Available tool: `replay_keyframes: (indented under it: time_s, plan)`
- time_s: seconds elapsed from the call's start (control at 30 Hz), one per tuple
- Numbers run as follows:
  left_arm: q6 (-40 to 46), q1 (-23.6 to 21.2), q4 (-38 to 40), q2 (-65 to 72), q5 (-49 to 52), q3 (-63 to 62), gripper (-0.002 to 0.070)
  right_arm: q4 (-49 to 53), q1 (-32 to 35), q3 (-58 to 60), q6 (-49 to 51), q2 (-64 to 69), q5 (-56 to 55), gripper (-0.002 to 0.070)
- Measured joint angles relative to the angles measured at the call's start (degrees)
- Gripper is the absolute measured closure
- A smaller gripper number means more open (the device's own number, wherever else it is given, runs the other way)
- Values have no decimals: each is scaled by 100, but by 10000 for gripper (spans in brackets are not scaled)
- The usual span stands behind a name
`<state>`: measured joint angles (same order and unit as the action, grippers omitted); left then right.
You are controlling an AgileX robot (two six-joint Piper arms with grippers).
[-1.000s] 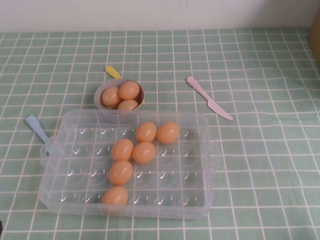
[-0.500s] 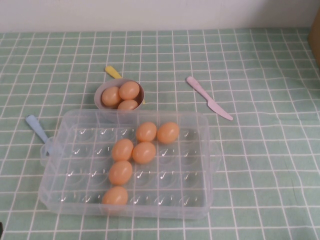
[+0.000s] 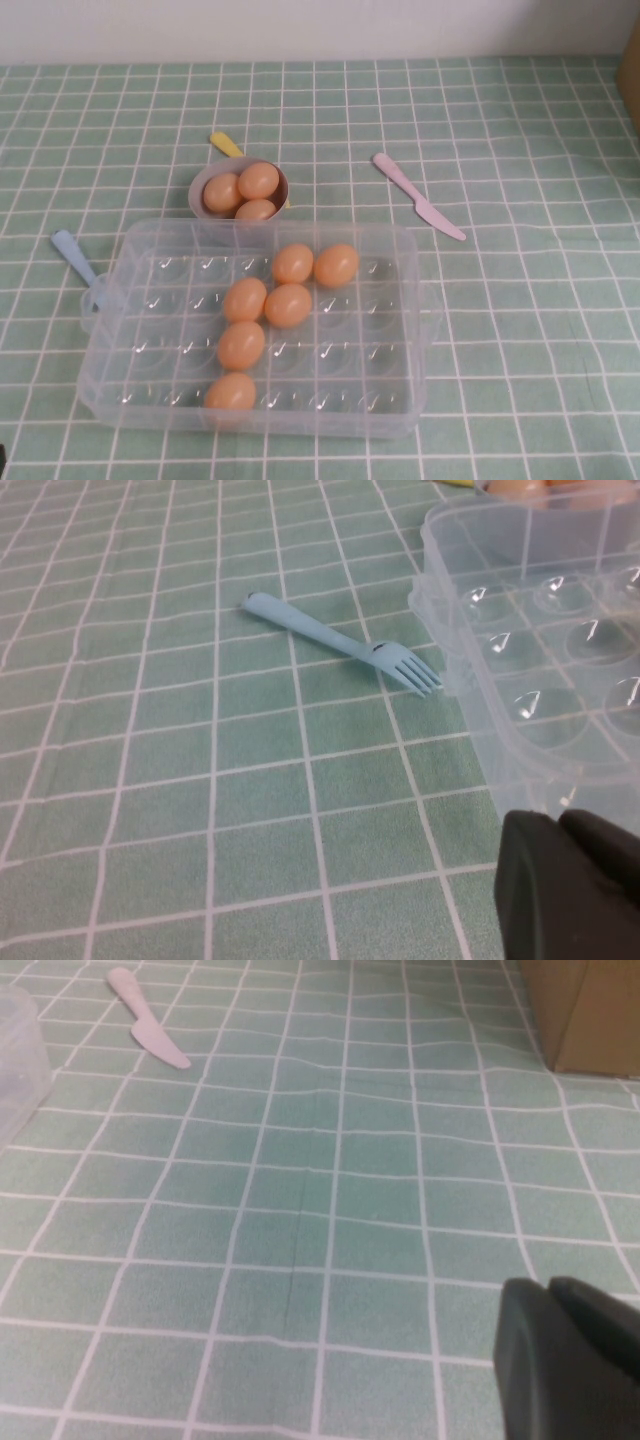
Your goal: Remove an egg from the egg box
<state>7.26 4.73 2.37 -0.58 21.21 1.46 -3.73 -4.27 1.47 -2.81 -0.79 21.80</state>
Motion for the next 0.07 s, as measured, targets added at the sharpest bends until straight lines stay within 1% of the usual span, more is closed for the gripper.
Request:
replay_keyframes:
  time_s: [0.07]
  plan:
    - [0, 0, 0, 0, 0, 0, 678, 0, 0, 0, 0, 0, 0, 694]
